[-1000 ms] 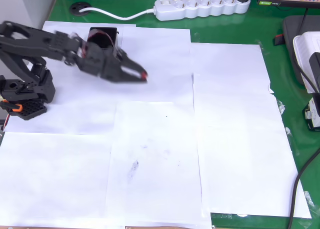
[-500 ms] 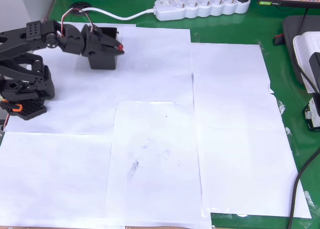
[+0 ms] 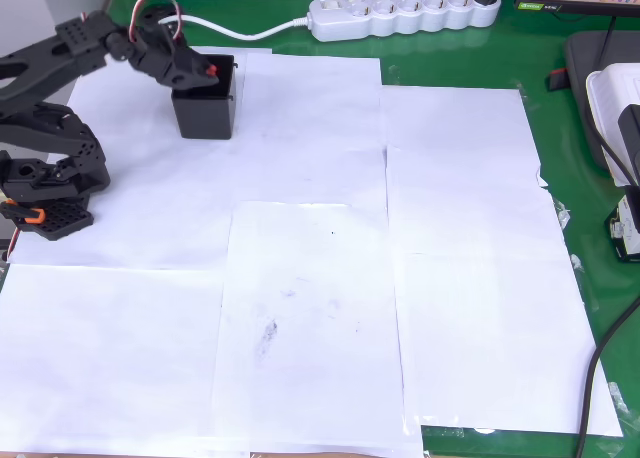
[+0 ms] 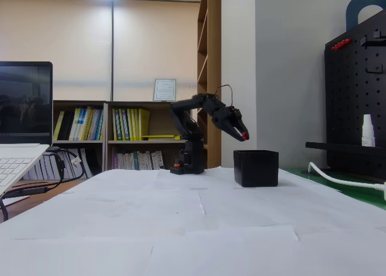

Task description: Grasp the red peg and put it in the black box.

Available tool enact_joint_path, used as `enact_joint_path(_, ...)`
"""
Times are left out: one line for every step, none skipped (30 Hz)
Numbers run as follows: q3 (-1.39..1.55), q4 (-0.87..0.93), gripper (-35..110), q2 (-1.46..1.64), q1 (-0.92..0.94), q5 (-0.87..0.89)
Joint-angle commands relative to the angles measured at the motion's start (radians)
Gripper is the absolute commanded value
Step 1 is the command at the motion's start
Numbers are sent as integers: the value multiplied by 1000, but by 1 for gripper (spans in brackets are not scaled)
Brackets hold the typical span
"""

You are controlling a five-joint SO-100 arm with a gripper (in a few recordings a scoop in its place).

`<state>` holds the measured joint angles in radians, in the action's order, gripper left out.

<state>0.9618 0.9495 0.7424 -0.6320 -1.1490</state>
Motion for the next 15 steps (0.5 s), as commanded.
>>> enact_joint_path(192, 67, 0, 60, -38, 58)
enact_joint_path(210, 78, 0, 74, -43, 71)
enact_joint_path(229, 91, 0, 94, -43, 81)
enact_joint_path(245, 107, 0, 114, -43, 95)
enact_joint_path(264, 127, 0, 129, -43, 110)
enact_joint_path(278, 146, 0, 143, -43, 126)
enact_joint_path(285, 158, 0, 153, -40, 137)
enact_joint_path(287, 161, 0, 164, -34, 146)
enact_joint_path(287, 161, 0, 175, -28, 152)
enact_joint_path(285, 161, 0, 187, -23, 155)
enact_joint_path(284, 164, 0, 198, -20, 163)
enact_joint_path(284, 172, 0, 207, -20, 169)
enact_joint_path(284, 178, 0, 219, -20, 183)
enact_joint_path(284, 183, 0, 233, -20, 199)
enact_joint_path(284, 183, 0, 247, -17, 212)
